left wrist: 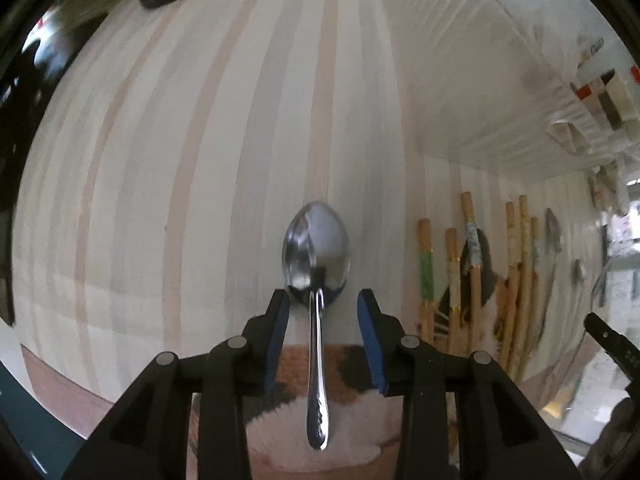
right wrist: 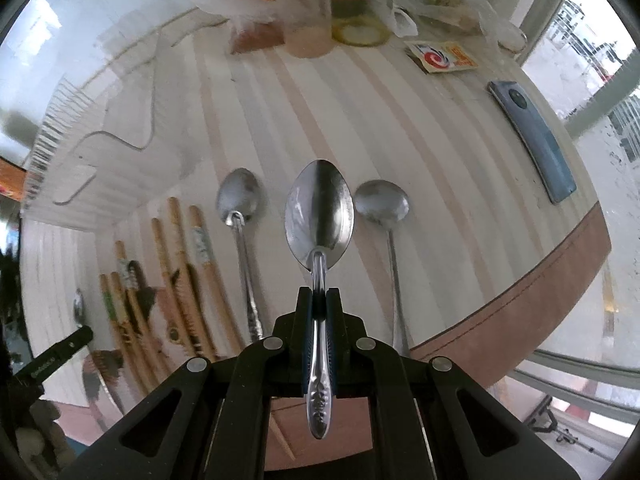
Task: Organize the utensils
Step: 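Carry both spoons into the clear plastic basket with both tools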
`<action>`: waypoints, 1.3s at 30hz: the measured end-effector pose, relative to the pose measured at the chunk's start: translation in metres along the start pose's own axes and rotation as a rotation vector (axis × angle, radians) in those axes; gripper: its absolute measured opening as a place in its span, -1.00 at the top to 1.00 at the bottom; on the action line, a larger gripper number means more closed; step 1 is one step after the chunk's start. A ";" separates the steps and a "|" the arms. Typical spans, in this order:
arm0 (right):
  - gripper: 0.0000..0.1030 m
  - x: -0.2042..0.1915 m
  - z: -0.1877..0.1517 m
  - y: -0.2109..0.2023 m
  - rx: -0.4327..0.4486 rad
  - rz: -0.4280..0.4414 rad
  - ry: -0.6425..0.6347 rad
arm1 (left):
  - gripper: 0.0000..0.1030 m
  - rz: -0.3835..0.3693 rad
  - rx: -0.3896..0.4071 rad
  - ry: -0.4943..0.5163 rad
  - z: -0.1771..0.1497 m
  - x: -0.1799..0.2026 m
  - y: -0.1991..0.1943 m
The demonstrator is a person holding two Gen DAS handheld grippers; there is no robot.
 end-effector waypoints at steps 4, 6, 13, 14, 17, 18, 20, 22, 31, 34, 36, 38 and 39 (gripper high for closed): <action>0.87 -0.002 0.000 0.003 -0.004 -0.015 -0.007 | 0.93 0.033 0.011 0.015 0.003 0.004 0.004; 0.87 -0.003 0.001 0.000 0.003 -0.014 -0.017 | 0.94 0.057 0.020 0.017 0.002 0.002 0.002; 0.87 -0.011 0.012 -0.021 0.030 0.058 -0.073 | 0.99 0.054 0.100 -0.068 -0.017 -0.012 -0.045; 0.87 -0.012 0.013 -0.024 0.032 0.072 -0.086 | 0.99 0.052 0.117 -0.089 -0.019 -0.015 -0.055; 0.87 -0.016 0.020 -0.036 0.055 0.114 -0.125 | 0.99 0.039 0.162 -0.138 -0.027 -0.020 -0.081; 0.87 -0.017 0.021 -0.041 0.063 0.126 -0.134 | 0.99 0.037 0.175 -0.150 -0.028 -0.020 -0.089; 0.87 -0.018 0.027 -0.054 0.086 0.163 -0.151 | 0.99 0.029 0.211 -0.165 -0.030 -0.017 -0.110; 0.87 -0.020 0.031 -0.063 0.103 0.187 -0.164 | 0.99 0.016 0.244 -0.168 -0.023 -0.014 -0.135; 0.87 -0.068 0.081 -0.125 0.169 0.302 -0.264 | 0.99 -0.131 0.392 -0.072 0.048 0.056 -0.230; 0.87 -0.091 0.102 -0.128 0.167 0.307 -0.297 | 0.99 -0.159 0.381 -0.043 0.084 0.077 -0.233; 0.87 -0.108 0.122 -0.123 0.155 0.305 -0.308 | 0.99 -0.175 0.351 -0.036 0.107 0.086 -0.225; 0.87 -0.125 0.140 -0.113 0.137 0.288 -0.318 | 0.99 -0.185 0.303 -0.029 0.132 0.093 -0.210; 0.87 -0.130 0.147 -0.107 0.124 0.281 -0.324 | 0.99 -0.185 0.280 -0.035 0.144 0.094 -0.201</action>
Point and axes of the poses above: each gripper's, at about its wrist camera, not at the fingertips, and y roughly the way its jaws point, x to its right, z to its top, the point moved 3 cm from there along y, roughly the way its jaws point, and after that the axes turned 9 degrees about -x, right-handed, at the moved point
